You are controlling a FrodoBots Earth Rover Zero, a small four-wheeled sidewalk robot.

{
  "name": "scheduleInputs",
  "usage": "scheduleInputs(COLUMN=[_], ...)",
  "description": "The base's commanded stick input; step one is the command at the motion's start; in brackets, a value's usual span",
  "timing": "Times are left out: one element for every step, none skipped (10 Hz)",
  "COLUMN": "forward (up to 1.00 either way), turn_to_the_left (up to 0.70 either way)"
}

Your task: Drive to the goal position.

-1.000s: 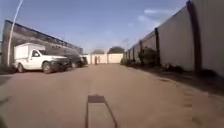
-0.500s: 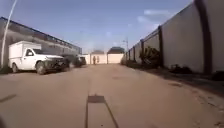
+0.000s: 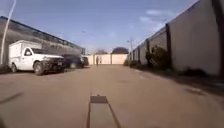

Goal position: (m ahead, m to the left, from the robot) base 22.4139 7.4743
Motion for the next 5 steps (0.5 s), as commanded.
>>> scheduleInputs(forward=[1.00,1.00,1.00,1.00,1.00], turn_to_the_left=[0.00,0.00,0.00,0.00,0.00])
